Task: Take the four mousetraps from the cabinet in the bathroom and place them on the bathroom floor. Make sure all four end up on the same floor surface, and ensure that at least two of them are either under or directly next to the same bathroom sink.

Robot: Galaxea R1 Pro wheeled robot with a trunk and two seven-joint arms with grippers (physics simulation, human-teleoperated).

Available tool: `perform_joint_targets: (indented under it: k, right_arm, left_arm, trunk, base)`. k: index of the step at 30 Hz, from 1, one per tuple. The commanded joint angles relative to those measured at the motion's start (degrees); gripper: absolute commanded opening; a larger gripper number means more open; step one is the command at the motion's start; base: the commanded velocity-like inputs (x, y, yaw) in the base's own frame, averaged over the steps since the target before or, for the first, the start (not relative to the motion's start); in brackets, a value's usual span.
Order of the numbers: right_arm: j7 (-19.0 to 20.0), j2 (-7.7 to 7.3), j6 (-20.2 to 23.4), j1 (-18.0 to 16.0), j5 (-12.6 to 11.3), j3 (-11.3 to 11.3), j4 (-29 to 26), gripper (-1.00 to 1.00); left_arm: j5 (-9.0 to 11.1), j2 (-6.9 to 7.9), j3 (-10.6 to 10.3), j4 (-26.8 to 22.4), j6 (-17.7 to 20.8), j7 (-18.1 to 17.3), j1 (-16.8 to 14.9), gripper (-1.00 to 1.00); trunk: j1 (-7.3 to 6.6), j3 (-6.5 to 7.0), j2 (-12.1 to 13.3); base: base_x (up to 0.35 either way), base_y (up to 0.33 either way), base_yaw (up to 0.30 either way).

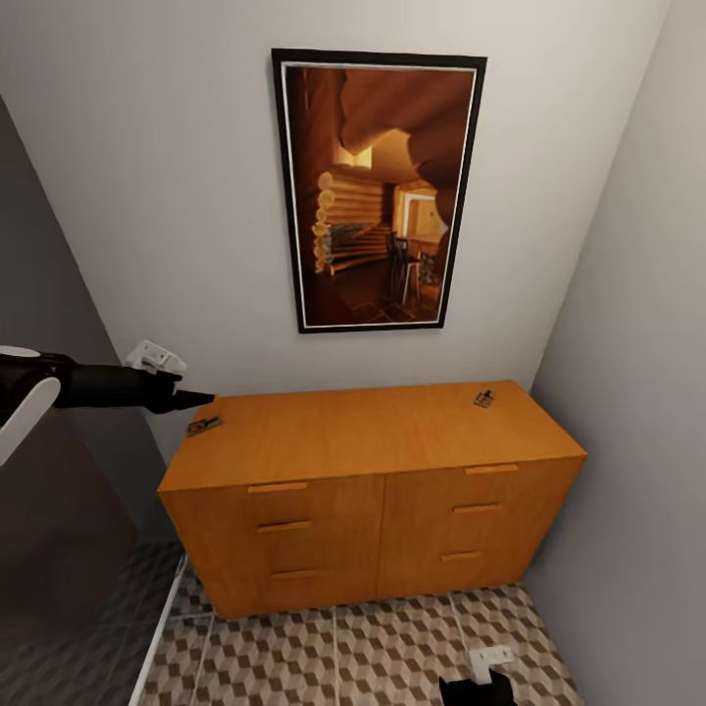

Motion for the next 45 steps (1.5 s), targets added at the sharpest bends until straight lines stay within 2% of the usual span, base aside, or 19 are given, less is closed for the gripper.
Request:
perform_joint_targets:
  k: [1,10,15,22,34,45]
  right_arm:
    - [0.1,0.09,0.7,1.2,-0.6,0.5,0.1,1.00]
    - [0.3,0.16,2.3,7.2,-0.7,0.5,0.1,1.00]
    - [1.0,0.20,2.4,9.1,-0.7,0.5,0.1,1.00]
    - [4.5,0.18,2.6,10.0,-0.8,0.5,0.1,1.00]
    - [5.3,0.15,2.7,10.2,-0.7,0.4,0.1,1.00]
    - [5.4,-0.12,2.6,10.2,-0.7,0.4,0.1,1.00]
  left_arm:
    - [0.0,0.04,-0.1,0.0,0.2,-0.2,-0.1,1.00]
    - [0.0,0.06,-0.2,0.1,0.2,-0.2,-0.1,1.00]
    - [0.0,0.12,-0.3,0.3,0.2,-0.2,-0.1,1.00]
    - [0.0,0.17,-0.4,0.6,0.1,-0.2,-0.1,1.00]
    - [-0.2,0.21,-0.6,1.7,0.0,-0.2,-0.1,1.00]
    - [-0.7,0.33,-4.2,3.9,-0.1,-0.2,0.1,1.00]
  trunk:
    - [0.07,-0.12,-0.1]
    - [0.07,-0.12,-0.1]
    - [0.07,-0.12,-0.1]
    - [0.07,-0.12,-0.1]
    - [0.07,-0.12,-0.1]
    - [0.07,-0.12,-0.1]
  base:
    - [0.344,0.000,0.000]
    - [0.343,0.000,0.000]
    - [0.304,0.000,0.000]
    - [0.114,0.000,0.000]
    - [0.014,0.000,0.000]
    - [0.001,0.000,0.000]
